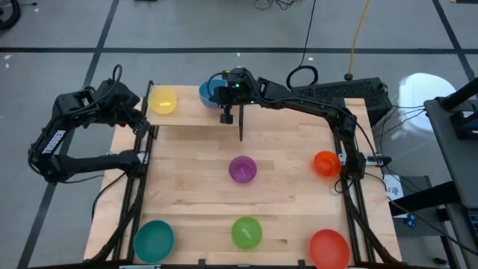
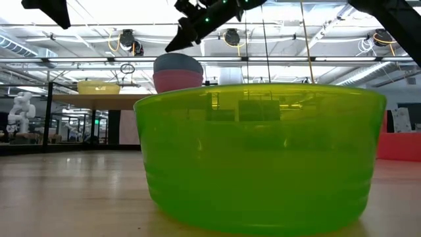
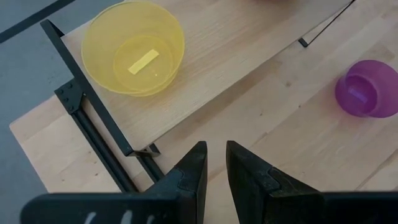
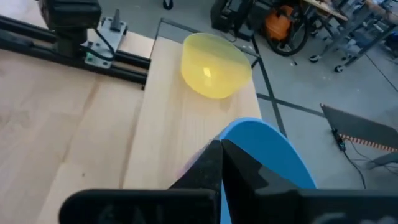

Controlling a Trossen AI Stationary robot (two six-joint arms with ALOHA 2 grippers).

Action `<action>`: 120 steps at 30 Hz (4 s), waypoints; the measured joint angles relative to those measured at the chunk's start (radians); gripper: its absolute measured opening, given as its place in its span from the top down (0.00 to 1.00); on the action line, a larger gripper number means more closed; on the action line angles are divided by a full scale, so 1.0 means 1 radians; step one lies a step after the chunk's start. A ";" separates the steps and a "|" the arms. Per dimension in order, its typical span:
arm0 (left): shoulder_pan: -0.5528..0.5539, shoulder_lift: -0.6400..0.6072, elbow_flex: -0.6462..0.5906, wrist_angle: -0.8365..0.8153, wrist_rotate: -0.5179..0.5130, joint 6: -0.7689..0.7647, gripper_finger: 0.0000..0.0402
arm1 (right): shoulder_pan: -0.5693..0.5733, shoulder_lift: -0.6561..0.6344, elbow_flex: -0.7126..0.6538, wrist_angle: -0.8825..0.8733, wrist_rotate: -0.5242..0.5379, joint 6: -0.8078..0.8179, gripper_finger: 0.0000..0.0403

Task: Place and stack bowls onto a shelf
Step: Stack the blue bowl on the pink bowl on the shelf, then stack the green bowl on the blue bowl on the shelf

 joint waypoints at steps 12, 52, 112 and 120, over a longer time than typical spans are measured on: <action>0.000 0.000 0.000 0.000 0.000 0.000 0.84 | -0.008 0.000 -0.014 0.023 -0.042 0.025 1.00; -0.407 -0.191 -0.346 0.000 0.628 -0.186 0.98 | 0.146 -0.605 -0.019 -0.306 0.170 0.067 1.00; -1.525 0.374 -0.657 0.885 0.110 -0.655 0.72 | 0.149 -0.734 -0.019 -0.451 0.168 -0.039 1.00; -1.525 0.375 -0.657 0.828 0.110 -0.627 0.72 | 0.149 -0.734 -0.019 -0.475 0.168 -0.027 1.00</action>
